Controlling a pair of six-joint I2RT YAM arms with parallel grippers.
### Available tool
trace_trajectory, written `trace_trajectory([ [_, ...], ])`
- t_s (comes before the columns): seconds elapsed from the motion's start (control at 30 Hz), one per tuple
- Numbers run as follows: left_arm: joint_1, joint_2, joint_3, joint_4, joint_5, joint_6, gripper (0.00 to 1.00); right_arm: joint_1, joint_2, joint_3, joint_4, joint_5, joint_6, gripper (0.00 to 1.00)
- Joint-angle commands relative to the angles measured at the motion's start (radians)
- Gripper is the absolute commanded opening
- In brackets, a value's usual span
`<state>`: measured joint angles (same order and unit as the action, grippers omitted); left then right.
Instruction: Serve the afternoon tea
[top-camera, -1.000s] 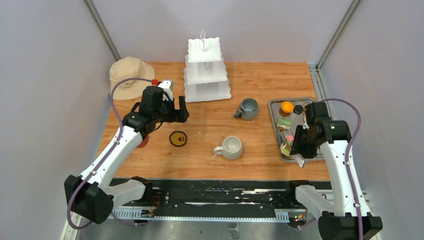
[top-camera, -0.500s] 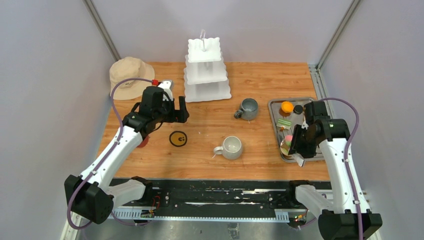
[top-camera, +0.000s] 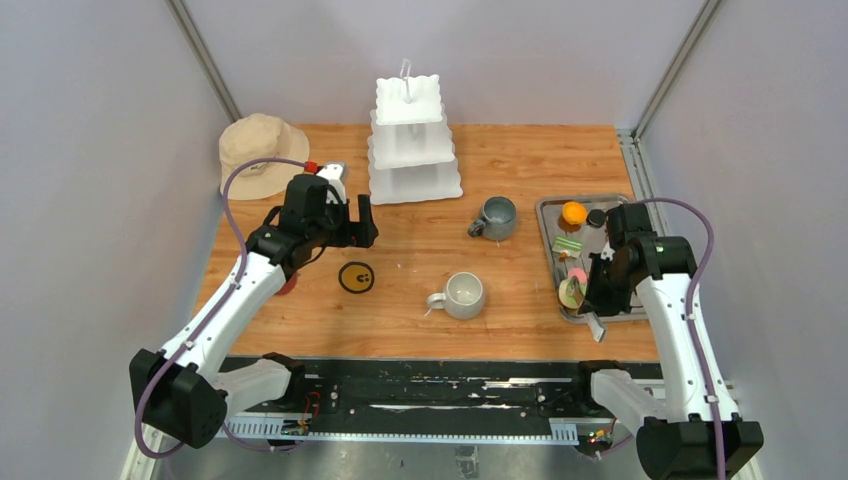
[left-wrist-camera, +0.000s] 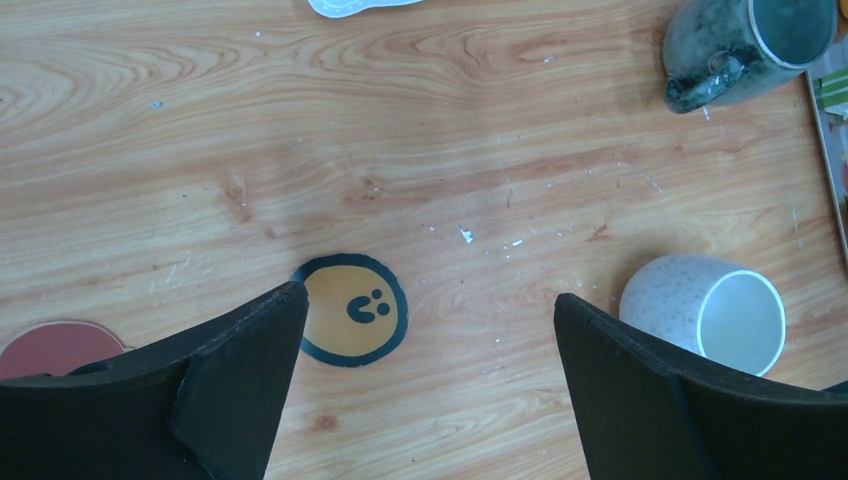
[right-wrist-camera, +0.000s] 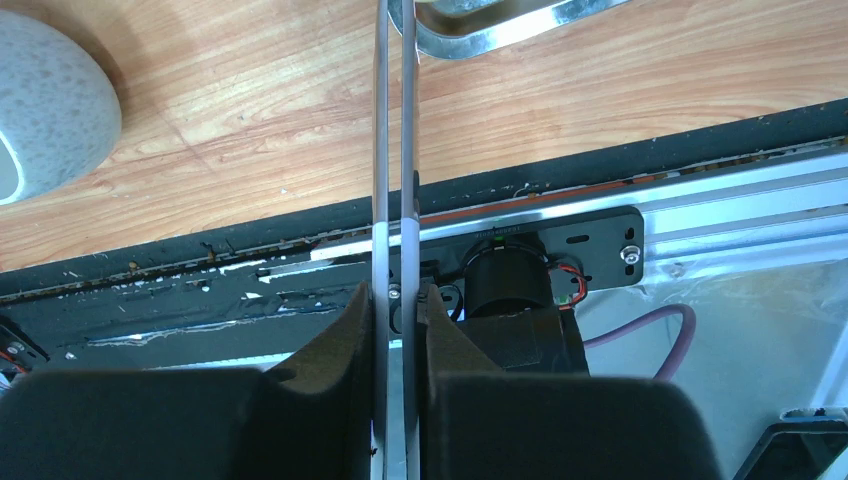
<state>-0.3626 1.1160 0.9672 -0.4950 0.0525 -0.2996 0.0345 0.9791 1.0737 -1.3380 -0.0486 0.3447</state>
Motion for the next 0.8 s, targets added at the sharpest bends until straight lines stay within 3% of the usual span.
trace_trajectory([
  [0.0, -0.006, -0.016, 0.001, 0.024, 0.001, 0.001, 0.98, 0.013, -0.006, 0.071, -0.036, 0.020, -0.007, 0.00],
  [0.23, -0.005, -0.026, 0.017, 0.006, -0.024, 0.011, 0.98, 0.012, 0.003, 0.215, -0.044, 0.067, -0.018, 0.01],
  [0.47, -0.005, -0.051, 0.052, -0.050, -0.113, 0.020, 0.98, 0.023, 0.108, 0.441, 0.060, -0.023, -0.063, 0.01],
  [0.6, 0.002, -0.068, 0.083, -0.106, -0.214, -0.007, 0.98, 0.110, 0.176, 0.546, 0.211, -0.032, -0.065, 0.01],
  [0.77, 0.066, -0.083, 0.077, -0.129, -0.174, -0.065, 0.98, 0.284, 0.272, 0.648, 0.428, 0.029, -0.080, 0.00],
])
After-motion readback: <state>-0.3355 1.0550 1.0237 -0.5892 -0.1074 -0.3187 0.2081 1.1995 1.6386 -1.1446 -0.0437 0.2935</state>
